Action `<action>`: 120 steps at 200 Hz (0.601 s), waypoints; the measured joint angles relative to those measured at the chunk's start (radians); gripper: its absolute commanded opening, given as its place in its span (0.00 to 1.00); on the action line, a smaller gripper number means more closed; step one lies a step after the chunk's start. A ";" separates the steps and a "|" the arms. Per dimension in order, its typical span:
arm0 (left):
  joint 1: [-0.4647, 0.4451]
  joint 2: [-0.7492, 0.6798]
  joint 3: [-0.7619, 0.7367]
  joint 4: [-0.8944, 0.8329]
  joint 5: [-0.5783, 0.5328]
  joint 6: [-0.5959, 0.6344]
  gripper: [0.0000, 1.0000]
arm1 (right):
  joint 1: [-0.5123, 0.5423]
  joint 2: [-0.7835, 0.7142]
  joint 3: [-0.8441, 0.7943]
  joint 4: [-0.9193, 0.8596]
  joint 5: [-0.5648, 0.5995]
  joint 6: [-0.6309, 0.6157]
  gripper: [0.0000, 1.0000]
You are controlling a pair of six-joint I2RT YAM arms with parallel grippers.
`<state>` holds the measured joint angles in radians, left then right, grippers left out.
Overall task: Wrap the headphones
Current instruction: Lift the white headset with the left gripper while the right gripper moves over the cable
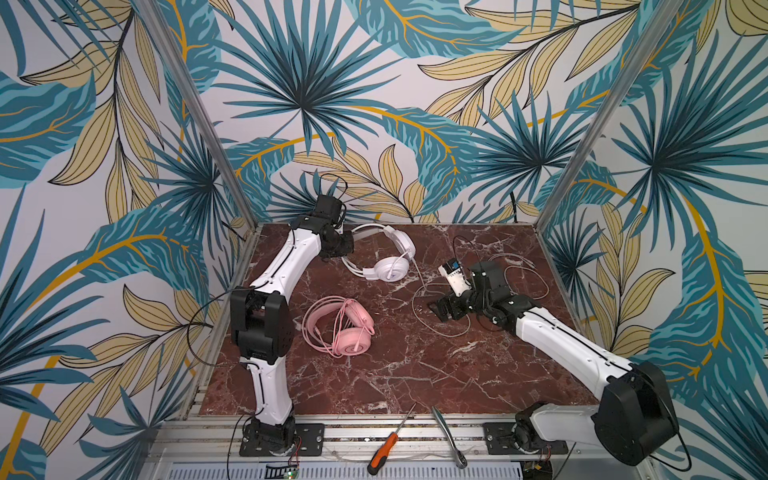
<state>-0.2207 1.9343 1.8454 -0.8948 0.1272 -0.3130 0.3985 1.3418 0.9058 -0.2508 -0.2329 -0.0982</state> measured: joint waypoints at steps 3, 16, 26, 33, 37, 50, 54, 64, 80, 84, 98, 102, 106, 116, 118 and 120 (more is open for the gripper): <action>-0.001 -0.005 -0.002 0.000 0.001 -0.001 0.00 | 0.000 0.007 0.000 0.007 0.000 0.000 0.99; -0.002 -0.025 -0.010 -0.002 0.005 -0.003 0.00 | -0.003 0.027 0.000 0.034 0.000 0.000 0.99; -0.002 -0.042 -0.016 -0.003 0.006 -0.005 0.00 | -0.007 0.039 0.000 0.056 0.001 0.000 0.98; -0.002 -0.057 -0.019 -0.006 0.008 -0.006 0.00 | -0.011 0.046 0.001 0.071 0.001 0.000 0.98; -0.002 -0.064 -0.021 -0.006 0.008 -0.006 0.00 | -0.014 0.049 0.001 0.079 0.001 0.000 0.97; -0.002 -0.089 -0.031 -0.008 0.010 -0.007 0.00 | -0.025 0.061 0.002 0.109 0.003 0.001 0.96; -0.002 -0.095 -0.033 -0.008 0.010 -0.008 0.00 | -0.028 0.065 0.002 0.119 0.003 0.001 0.96; -0.002 -0.111 -0.039 -0.010 0.012 -0.008 0.00 | -0.035 0.076 0.002 0.139 0.004 0.001 0.95; -0.002 -0.129 -0.049 -0.013 0.013 -0.008 0.00 | -0.044 0.095 0.002 0.164 0.005 0.000 0.95; -0.002 -0.133 -0.052 -0.014 0.013 -0.008 0.00 | -0.047 0.101 0.002 0.170 0.006 0.000 0.95; -0.002 -0.139 -0.057 -0.018 0.014 -0.008 0.00 | -0.055 0.118 0.002 0.189 0.006 -0.001 0.94; -0.002 -0.139 -0.057 -0.019 0.015 -0.008 0.00 | -0.058 0.123 0.002 0.195 0.006 -0.002 0.94; -0.002 -0.139 -0.057 -0.020 0.015 -0.008 0.00 | -0.061 0.128 0.002 0.200 0.006 -0.004 0.93; -0.002 -0.139 -0.057 -0.022 0.015 -0.008 0.00 | -0.069 0.144 0.002 0.216 0.003 -0.008 0.93; -0.002 -0.139 -0.057 -0.023 0.015 -0.008 0.00 | -0.071 0.146 0.002 0.218 0.003 -0.008 0.92; -0.002 -0.139 -0.057 -0.023 0.015 -0.008 0.00 | -0.072 0.150 0.002 0.221 0.003 -0.008 0.92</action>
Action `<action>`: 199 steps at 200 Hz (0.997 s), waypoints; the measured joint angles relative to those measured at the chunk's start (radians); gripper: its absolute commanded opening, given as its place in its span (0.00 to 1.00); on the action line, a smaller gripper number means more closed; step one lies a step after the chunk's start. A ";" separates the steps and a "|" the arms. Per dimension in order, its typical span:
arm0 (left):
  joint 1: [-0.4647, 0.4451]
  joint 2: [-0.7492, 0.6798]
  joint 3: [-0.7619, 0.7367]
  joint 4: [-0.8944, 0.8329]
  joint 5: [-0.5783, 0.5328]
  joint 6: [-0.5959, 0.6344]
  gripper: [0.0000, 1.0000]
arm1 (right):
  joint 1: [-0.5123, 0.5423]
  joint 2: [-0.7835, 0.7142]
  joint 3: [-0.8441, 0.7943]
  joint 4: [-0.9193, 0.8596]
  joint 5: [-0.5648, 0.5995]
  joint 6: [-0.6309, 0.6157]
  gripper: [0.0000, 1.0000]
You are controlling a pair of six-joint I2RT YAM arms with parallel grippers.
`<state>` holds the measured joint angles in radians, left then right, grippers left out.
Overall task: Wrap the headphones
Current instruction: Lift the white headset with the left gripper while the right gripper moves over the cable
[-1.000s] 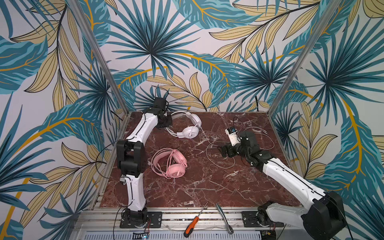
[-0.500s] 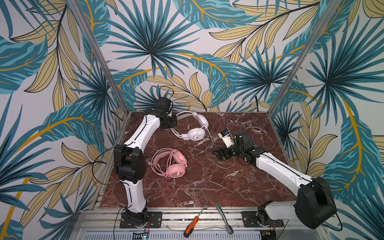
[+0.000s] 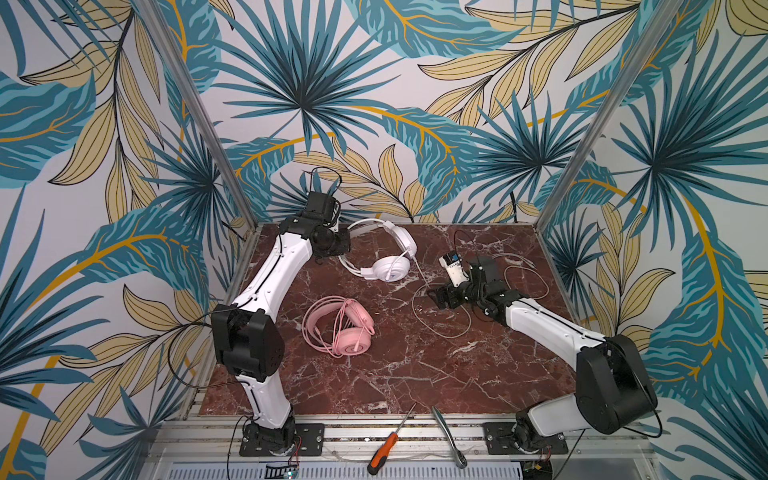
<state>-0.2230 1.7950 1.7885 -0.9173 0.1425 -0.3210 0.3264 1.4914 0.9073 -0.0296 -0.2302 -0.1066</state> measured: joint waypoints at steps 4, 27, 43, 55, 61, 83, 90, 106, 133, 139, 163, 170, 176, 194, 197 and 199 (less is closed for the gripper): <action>0.000 0.000 0.000 0.000 0.000 0.000 0.00 | -0.002 0.008 0.000 0.007 -0.001 -0.003 0.92; 0.000 -0.006 0.000 -0.001 0.000 0.000 0.00 | -0.012 0.054 0.009 0.021 -0.003 -0.009 0.89; 0.000 -0.016 0.000 -0.004 0.000 0.000 0.00 | -0.016 0.083 0.031 0.021 -0.003 -0.011 0.87; 0.000 -0.024 0.000 -0.008 0.001 0.000 0.00 | -0.019 0.098 0.052 0.018 -0.003 -0.009 0.85; 0.000 -0.027 0.001 -0.009 0.001 0.000 0.00 | -0.021 0.104 0.065 0.015 -0.002 -0.009 0.83; 0.000 -0.031 0.003 -0.016 0.001 -0.001 0.00 | -0.027 0.129 0.119 -0.019 -0.003 -0.002 0.79; 0.000 -0.031 0.004 -0.017 0.000 -0.001 0.00 | -0.028 0.140 0.137 -0.033 -0.003 0.002 0.79; 0.000 -0.031 0.004 -0.019 0.000 -0.002 0.00 | -0.029 0.160 0.166 -0.069 -0.003 0.013 0.78; 0.002 -0.031 0.004 -0.024 0.000 -0.002 0.00 | -0.030 0.164 0.169 -0.124 -0.003 0.039 0.77; 0.002 -0.031 0.004 -0.024 -0.001 -0.002 0.00 | -0.030 0.162 0.167 -0.130 -0.004 0.044 0.77; 0.004 -0.031 0.004 -0.026 -0.002 -0.005 0.00 | -0.031 0.125 0.135 -0.137 -0.011 0.062 0.77; 0.005 -0.031 0.004 -0.027 -0.004 -0.006 0.00 | -0.031 0.105 0.121 -0.140 -0.009 0.066 0.77; 0.006 -0.031 0.004 -0.027 -0.004 -0.007 0.00 | -0.031 0.085 0.111 -0.143 -0.005 0.071 0.77; 0.009 -0.031 0.004 -0.030 -0.005 -0.009 0.00 | -0.031 0.039 0.099 -0.162 0.030 0.090 0.76; 0.009 -0.031 0.004 -0.031 -0.005 -0.009 0.00 | -0.032 0.034 0.100 -0.167 0.038 0.095 0.76; 0.009 -0.031 0.004 -0.031 -0.005 -0.009 0.00 | -0.032 0.031 0.100 -0.171 0.043 0.096 0.76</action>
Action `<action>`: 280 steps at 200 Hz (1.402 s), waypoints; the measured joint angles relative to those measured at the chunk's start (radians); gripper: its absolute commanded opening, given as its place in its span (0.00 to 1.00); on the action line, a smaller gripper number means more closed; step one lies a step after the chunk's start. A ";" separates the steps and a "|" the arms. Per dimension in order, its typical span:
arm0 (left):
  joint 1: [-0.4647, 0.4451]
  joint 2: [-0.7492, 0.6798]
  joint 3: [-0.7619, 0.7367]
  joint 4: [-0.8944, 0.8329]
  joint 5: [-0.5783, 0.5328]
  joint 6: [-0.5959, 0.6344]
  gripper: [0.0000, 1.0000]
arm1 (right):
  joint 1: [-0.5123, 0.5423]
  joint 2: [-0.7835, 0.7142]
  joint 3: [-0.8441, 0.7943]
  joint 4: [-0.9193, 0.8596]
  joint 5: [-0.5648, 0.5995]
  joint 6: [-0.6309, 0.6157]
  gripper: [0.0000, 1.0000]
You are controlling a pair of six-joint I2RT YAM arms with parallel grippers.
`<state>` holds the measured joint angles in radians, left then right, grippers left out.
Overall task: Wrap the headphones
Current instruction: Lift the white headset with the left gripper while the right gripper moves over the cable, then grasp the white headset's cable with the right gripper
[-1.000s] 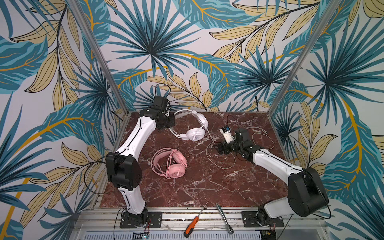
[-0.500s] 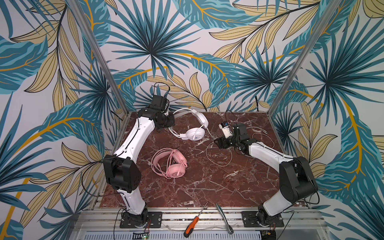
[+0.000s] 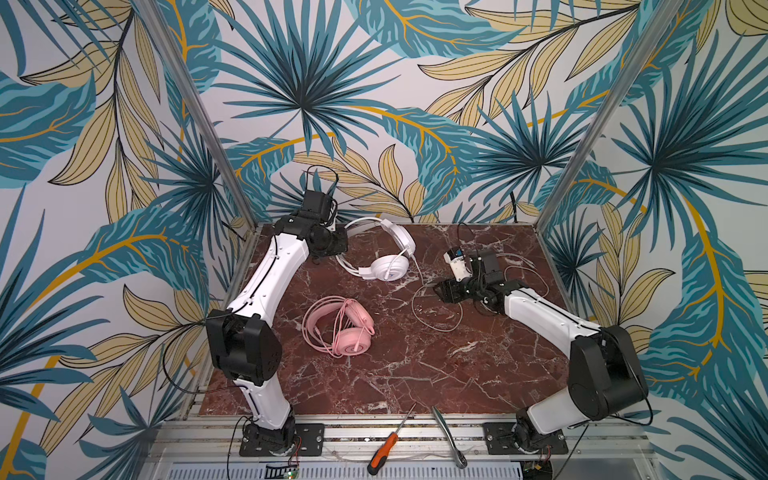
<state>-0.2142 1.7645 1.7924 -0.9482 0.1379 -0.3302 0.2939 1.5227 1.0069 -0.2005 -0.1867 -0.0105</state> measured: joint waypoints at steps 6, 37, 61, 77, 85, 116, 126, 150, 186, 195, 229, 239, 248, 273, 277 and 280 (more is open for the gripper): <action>0.000 0.000 0.000 -0.001 0.000 0.000 0.00 | -0.001 -0.005 0.002 -0.013 0.014 0.007 0.76; 0.000 0.000 0.000 -0.006 0.000 0.000 0.00 | -0.011 0.018 0.009 -0.086 0.045 0.025 0.75; 0.000 0.000 0.009 -0.011 0.000 0.000 0.00 | -0.011 0.080 0.032 -0.128 0.049 0.034 0.72; 0.000 0.000 0.014 -0.011 0.000 0.000 0.00 | -0.011 0.131 0.063 -0.150 0.063 0.043 0.68; 0.000 0.000 0.015 -0.011 0.001 0.000 0.00 | -0.011 0.158 0.083 -0.163 0.068 0.048 0.67; 0.000 0.000 0.017 -0.014 0.000 0.000 0.00 | -0.011 0.249 0.159 -0.208 0.119 0.076 0.60; 0.000 0.000 0.017 -0.014 0.000 0.000 0.00 | -0.012 0.267 0.176 -0.224 0.139 0.085 0.59; 0.000 0.000 0.017 -0.014 0.000 0.000 0.00 | -0.013 0.288 0.199 -0.248 0.180 0.101 0.58; 0.000 0.000 0.017 -0.014 0.000 -0.001 0.00 | -0.014 0.364 0.294 -0.303 0.186 0.113 0.48; 0.000 0.000 0.017 -0.015 0.000 -0.001 0.00 | -0.014 0.382 0.304 -0.304 0.182 0.120 0.44; 0.003 0.000 0.017 -0.015 0.000 -0.002 0.00 | -0.014 0.394 0.285 -0.305 0.148 0.147 0.25; 0.006 0.000 0.017 -0.015 0.000 -0.003 0.00 | -0.014 0.387 0.266 -0.289 0.136 0.149 0.20; 0.008 0.000 0.017 -0.015 -0.001 -0.004 0.00 | -0.014 0.377 0.243 -0.275 0.124 0.155 0.16; 0.012 0.002 0.017 -0.015 -0.008 -0.015 0.00 | -0.014 0.329 0.194 -0.259 0.100 0.145 0.04; 0.012 0.002 0.017 -0.015 -0.009 -0.016 0.00 | -0.014 0.319 0.188 -0.258 0.097 0.142 0.01; 0.013 0.003 0.017 -0.015 -0.010 -0.018 0.00 | -0.014 0.311 0.184 -0.257 0.095 0.142 0.00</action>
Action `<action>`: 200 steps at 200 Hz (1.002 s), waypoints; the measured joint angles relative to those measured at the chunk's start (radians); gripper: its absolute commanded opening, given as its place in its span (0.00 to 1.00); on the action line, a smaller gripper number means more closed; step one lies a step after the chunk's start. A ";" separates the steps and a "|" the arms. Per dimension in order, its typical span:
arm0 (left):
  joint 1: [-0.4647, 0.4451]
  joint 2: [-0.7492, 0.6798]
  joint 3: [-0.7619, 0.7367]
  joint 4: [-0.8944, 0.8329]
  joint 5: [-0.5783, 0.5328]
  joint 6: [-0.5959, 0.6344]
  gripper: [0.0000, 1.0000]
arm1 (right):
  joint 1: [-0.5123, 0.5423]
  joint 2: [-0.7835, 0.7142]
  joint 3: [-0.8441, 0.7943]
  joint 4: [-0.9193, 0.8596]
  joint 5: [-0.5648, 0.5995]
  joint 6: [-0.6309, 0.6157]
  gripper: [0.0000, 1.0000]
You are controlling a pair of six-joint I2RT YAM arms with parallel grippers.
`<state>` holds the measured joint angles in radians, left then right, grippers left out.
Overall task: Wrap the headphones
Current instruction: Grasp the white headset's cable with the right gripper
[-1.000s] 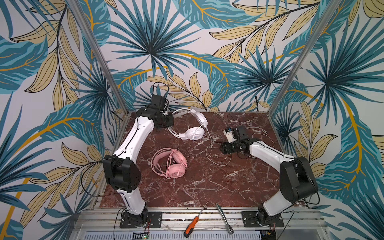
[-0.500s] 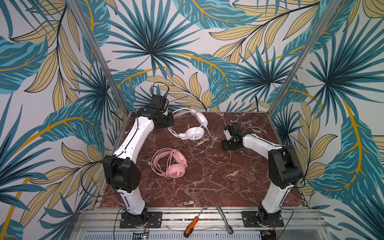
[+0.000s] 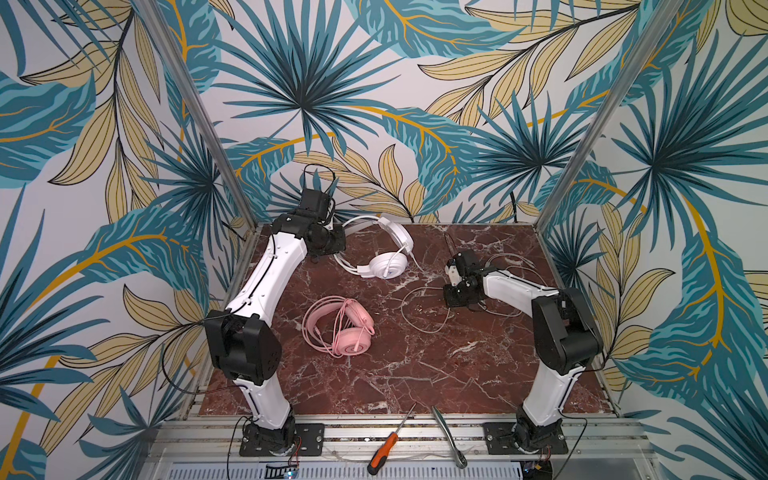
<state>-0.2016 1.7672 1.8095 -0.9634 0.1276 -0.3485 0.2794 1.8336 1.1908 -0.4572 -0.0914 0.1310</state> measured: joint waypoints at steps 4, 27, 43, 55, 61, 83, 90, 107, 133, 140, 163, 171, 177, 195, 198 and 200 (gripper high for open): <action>0.000 0.000 0.000 0.000 -0.001 -0.002 0.00 | 0.000 -0.008 -0.003 0.001 -0.002 -0.006 0.00; 0.000 0.005 0.000 0.000 -0.011 -0.013 0.00 | 0.000 -0.062 -0.024 0.014 -0.015 -0.020 0.00; 0.001 0.011 0.000 0.000 -0.016 -0.021 0.00 | 0.000 -0.100 -0.043 0.019 -0.022 -0.035 0.00; 0.001 0.017 0.000 0.000 -0.020 -0.026 0.00 | 0.000 -0.127 -0.063 0.024 -0.027 -0.049 0.00; 0.001 0.020 0.000 0.000 -0.023 -0.027 0.00 | 0.000 -0.143 -0.074 0.026 -0.030 -0.057 0.00; 0.001 0.027 0.000 0.000 -0.035 -0.039 0.00 | 0.000 -0.204 -0.106 0.030 -0.040 -0.092 0.00; 0.002 0.030 0.000 0.000 -0.038 -0.044 0.00 | 0.000 -0.225 -0.114 0.034 -0.044 -0.106 0.00; 0.003 0.035 0.000 0.000 -0.045 -0.057 0.00 | 0.000 -0.286 -0.131 0.038 -0.061 -0.152 0.00; 0.008 0.040 0.000 -0.001 -0.057 -0.079 0.00 | 0.000 -0.371 -0.138 0.032 -0.108 -0.233 0.00; 0.010 0.040 0.000 -0.001 -0.058 -0.085 0.00 | 0.001 -0.391 -0.138 0.027 -0.122 -0.256 0.00; 0.014 0.040 0.000 -0.001 -0.064 -0.096 0.00 | 0.007 -0.433 -0.126 -0.026 -0.163 -0.337 0.00; 0.015 0.040 0.000 -0.001 -0.065 -0.099 0.00 | 0.010 -0.438 -0.113 -0.051 -0.174 -0.363 0.00; 0.015 0.041 0.000 -0.001 -0.068 -0.101 0.00 | 0.013 -0.441 -0.102 -0.071 -0.184 -0.383 0.00; 0.015 0.043 0.000 -0.002 -0.077 -0.109 0.00 | 0.023 -0.448 -0.061 -0.129 -0.213 -0.441 0.00; 0.015 0.043 0.000 -0.002 -0.079 -0.110 0.00 | 0.025 -0.450 -0.056 -0.137 -0.218 -0.451 0.00; 0.015 0.044 0.000 -0.001 -0.080 -0.111 0.00 | 0.027 -0.451 -0.051 -0.143 -0.221 -0.457 0.00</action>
<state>-0.1867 1.8111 1.8095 -0.9646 0.0475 -0.4595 0.3061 1.3830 1.1397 -0.6003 -0.3122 -0.3260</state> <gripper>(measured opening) 0.081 0.060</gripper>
